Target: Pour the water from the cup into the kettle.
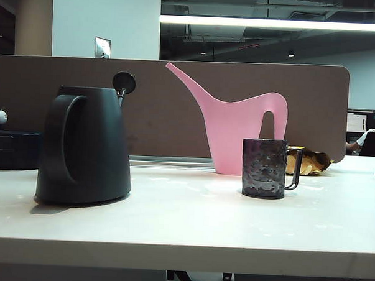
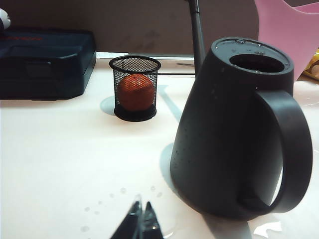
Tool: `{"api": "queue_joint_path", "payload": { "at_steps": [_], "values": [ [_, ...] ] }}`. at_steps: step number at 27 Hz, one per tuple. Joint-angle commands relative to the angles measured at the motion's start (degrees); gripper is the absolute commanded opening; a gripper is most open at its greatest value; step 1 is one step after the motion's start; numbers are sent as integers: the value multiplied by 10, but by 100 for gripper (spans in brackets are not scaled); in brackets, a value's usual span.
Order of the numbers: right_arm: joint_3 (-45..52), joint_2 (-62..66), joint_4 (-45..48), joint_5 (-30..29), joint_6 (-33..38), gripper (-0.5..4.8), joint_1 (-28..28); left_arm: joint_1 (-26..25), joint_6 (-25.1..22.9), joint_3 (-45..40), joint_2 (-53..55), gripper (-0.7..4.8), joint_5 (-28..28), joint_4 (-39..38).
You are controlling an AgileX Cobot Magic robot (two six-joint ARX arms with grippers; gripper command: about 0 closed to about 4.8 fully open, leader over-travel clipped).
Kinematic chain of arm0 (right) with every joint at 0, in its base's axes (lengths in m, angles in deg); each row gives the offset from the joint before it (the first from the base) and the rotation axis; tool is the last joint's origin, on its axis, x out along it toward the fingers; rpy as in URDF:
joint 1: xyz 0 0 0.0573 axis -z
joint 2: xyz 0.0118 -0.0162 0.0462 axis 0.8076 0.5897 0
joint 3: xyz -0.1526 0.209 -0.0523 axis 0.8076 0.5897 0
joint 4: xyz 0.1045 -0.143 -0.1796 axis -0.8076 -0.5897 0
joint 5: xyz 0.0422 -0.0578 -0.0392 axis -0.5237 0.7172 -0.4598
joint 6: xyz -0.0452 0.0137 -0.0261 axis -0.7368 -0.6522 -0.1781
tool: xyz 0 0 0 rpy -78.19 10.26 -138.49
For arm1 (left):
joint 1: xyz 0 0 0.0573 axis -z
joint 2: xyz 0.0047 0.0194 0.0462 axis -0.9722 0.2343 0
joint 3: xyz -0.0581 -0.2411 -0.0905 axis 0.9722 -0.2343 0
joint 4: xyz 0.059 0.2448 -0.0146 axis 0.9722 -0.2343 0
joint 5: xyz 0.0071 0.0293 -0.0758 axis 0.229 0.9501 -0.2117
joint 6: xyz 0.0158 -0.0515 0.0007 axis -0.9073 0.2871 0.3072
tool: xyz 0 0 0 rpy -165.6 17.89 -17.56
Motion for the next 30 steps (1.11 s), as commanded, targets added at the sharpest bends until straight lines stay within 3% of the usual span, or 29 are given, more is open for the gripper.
{"api": "queue_joint_path", "payload": {
  "at_steps": [1, 14, 21, 30],
  "values": [
    [-1, 0, 8, 0, 3, -8, 0, 0, -3, 1, 0, -5, 0, 8],
    [-4, 0, -1, -27, 17, -9, 0, 0, -3, 1, 0, -5, -1, 8],
    [-82, 0, -178, 38, 33, -9, 0, 0, -2, 1, 0, -5, -1, 8],
    [-132, 15, -211, 47, 33, -9, 0, 0, 0, 1, 0, -5, -7, 7]
  ]
}}
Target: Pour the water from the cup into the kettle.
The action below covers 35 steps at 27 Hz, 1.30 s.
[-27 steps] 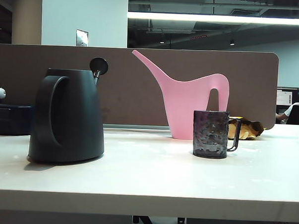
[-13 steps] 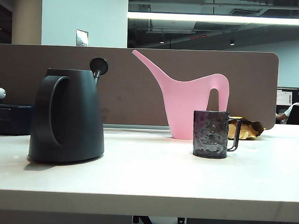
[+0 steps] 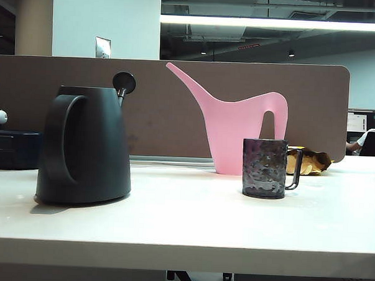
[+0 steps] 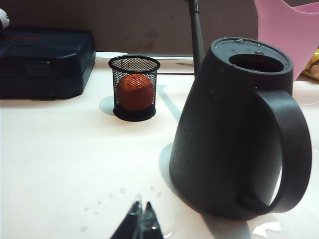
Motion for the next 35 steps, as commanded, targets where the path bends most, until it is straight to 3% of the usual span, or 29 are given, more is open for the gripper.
{"api": "queue_joint_path", "payload": {
  "at_steps": [1, 14, 21, 25, 30, 31, 34, 35],
  "values": [
    [-22, 17, -32, 6, 2, -9, 0, 0, -1, 1, 0, -5, -5, 8],
    [-120, 150, -70, -6, 2, -9, 0, 0, -1, 1, 0, -5, -21, 7],
    [-150, 270, -7, -84, 1, -7, -1, 1, -1, 1, 0, -5, -44, 7],
    [-150, 351, 84, -107, 1, 93, -6, 1, -1, 1, 0, -5, -67, 4],
    [-150, 431, 159, -114, 1, 129, -12, 1, -1, 1, 0, -5, -98, -3],
    [-150, 448, 172, -122, 1, 154, -12, 1, -1, 1, 0, -5, -104, -3],
    [-151, 505, 214, -141, 2, 304, -18, 1, -1, 1, 0, -5, -109, -5],
    [-151, 521, 224, -142, 2, 307, -21, 1, -1, 1, 0, -5, -111, -5]
  ]
}}
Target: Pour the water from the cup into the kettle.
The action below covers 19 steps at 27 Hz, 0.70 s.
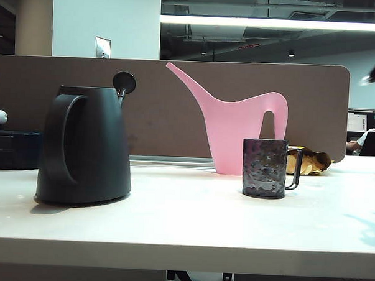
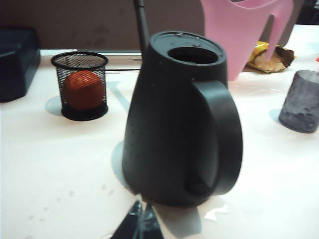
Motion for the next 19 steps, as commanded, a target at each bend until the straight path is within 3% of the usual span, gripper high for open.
{"api": "queue_joint_path", "payload": {
  "at_steps": [1, 10, 19],
  "values": [
    [-3, 50, 55, -12, 0, 307, -12, 0, -2, 1, 0, -5, -11, 0],
    [-9, 238, 238, -18, 0, 308, -13, 0, -2, 1, 0, -5, -14, 0],
    [-49, 407, 340, -28, 0, 330, -25, 1, -2, 1, 0, -5, -15, 0]
  ]
}}
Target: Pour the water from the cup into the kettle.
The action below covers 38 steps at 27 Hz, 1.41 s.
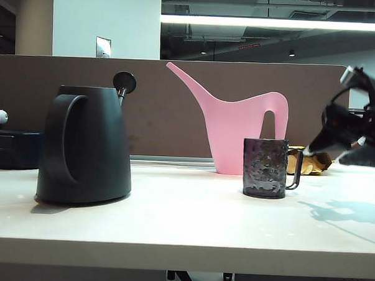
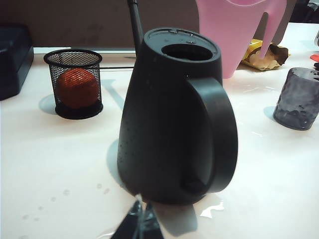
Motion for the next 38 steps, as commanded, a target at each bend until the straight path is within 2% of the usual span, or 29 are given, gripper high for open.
{"api": "queue_joint_path", "payload": {
  "at_steps": [1, 9, 31, 38],
  "values": [
    [-11, 30, 50, 1, 0, 330, -3, 1, -2, 1, 0, -5, -6, 4],
    [-33, 83, 79, 1, 0, 328, -4, 1, -2, 1, 0, -5, -6, 4],
    [-151, 191, 67, 14, 0, 323, -17, 1, -2, 1, 0, -5, -8, 4],
    [-177, 216, 65, 14, 0, 241, -21, 1, -2, 1, 0, -5, -8, 4]
  ]
}}
